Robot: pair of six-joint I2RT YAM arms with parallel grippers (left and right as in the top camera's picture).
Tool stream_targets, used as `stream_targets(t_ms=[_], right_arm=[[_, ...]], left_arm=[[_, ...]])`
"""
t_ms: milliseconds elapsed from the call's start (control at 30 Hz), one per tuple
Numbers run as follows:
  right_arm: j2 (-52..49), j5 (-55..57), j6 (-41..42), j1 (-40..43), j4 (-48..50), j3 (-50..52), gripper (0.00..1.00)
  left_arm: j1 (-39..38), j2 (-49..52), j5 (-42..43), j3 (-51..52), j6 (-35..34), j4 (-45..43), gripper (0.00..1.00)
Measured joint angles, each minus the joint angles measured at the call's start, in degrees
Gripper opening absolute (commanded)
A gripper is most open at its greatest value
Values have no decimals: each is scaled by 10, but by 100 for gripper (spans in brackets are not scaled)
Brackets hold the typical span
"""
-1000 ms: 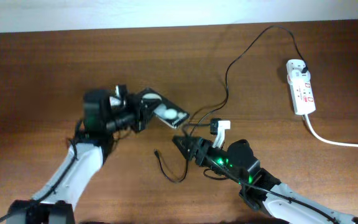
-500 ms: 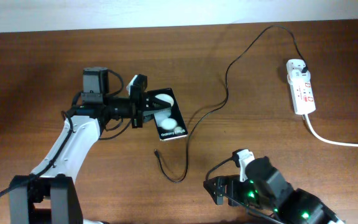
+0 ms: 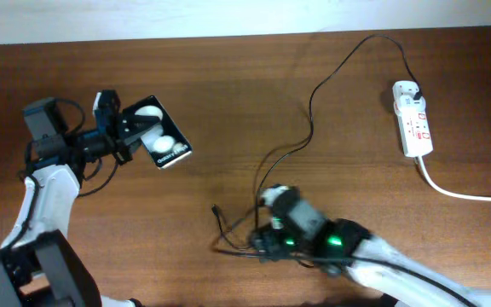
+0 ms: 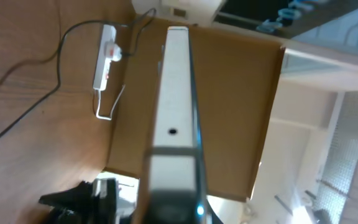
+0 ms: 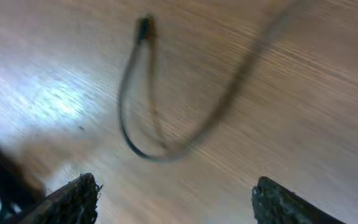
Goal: Plug charger to phone and switch on socket
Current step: 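Lower the right gripper and grasp the black cable's USB-C plug, then bring the plug up under the phone's bottom port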
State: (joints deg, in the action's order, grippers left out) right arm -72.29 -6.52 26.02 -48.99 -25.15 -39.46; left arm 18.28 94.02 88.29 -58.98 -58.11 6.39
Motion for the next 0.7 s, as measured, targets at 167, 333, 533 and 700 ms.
stream_targets(t_ms=[167, 333, 533, 700], right_arm=[[-146, 73, -14, -92, 31, -74, 80], [-206, 104, -37, -101, 151, -80, 66], [-269, 129, -42, -101, 229, -82, 55], [-299, 145, -50, -101, 236, -82, 39]], left_arm=[[16, 88, -2, 0, 0, -1, 0], [16, 98, -2, 0, 0, -23, 0], [16, 98, -2, 0, 0, -24, 0], [16, 98, -2, 0, 0, -24, 0]])
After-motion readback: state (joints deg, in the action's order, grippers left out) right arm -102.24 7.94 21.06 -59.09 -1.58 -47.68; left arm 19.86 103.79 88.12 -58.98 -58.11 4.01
